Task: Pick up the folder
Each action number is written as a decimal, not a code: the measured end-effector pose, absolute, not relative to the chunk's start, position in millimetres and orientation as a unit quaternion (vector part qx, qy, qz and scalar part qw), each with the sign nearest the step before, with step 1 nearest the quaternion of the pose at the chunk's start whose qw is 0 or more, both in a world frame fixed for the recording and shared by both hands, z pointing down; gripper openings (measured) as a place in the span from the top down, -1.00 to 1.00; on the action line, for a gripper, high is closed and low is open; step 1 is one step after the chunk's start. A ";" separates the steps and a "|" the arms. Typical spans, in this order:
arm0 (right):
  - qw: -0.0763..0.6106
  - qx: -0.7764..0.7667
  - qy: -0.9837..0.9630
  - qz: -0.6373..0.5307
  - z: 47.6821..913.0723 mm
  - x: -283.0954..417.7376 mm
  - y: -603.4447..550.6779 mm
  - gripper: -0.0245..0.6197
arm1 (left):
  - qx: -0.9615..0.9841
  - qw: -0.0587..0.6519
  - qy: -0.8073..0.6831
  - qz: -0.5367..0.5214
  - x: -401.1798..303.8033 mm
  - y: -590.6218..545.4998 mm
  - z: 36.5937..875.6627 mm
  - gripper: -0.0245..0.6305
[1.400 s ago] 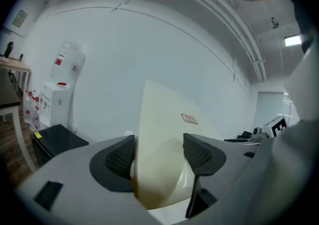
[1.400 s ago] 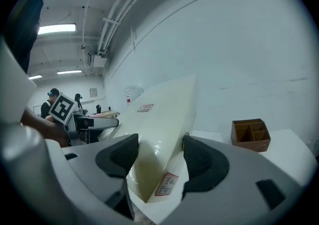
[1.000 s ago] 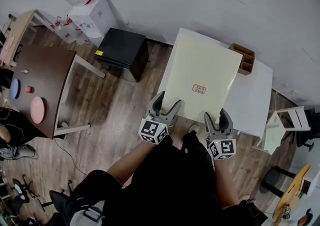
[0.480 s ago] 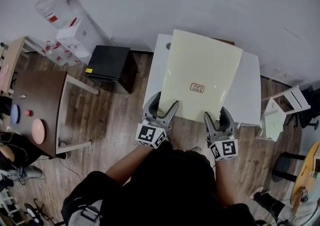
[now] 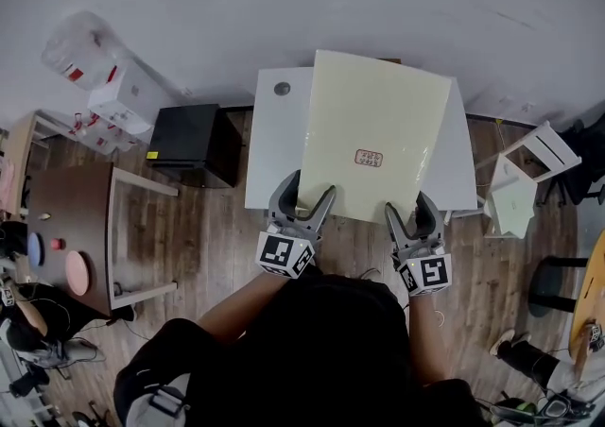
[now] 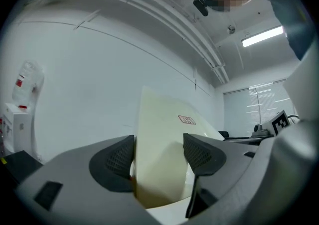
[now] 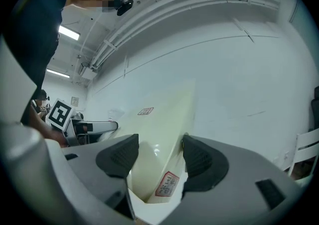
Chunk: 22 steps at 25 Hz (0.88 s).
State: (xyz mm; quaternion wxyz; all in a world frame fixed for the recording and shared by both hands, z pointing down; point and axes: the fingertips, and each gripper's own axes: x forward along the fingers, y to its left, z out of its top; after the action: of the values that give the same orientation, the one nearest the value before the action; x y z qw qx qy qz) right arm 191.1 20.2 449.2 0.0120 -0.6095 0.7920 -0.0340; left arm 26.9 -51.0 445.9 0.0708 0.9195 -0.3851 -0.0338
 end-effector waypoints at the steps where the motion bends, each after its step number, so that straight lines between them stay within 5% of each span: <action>1: 0.012 -0.611 0.791 -0.033 448.0 193.5 21.5 -0.01 | 0.920 0.072 -0.384 -0.034 29.5 -50.1 445.7 -0.03; 22: 0.007 -0.597 0.802 -0.026 445.3 220.8 28.4 0.00 | 0.910 0.066 -0.408 -0.033 54.5 -36.0 443.9 -0.03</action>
State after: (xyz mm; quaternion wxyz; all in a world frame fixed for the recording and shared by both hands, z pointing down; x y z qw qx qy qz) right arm 220.8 28.4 445.3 0.0072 -0.5967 0.8020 -0.0261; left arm 54.5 -36.0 443.9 0.0663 0.9099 -0.4082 -0.0327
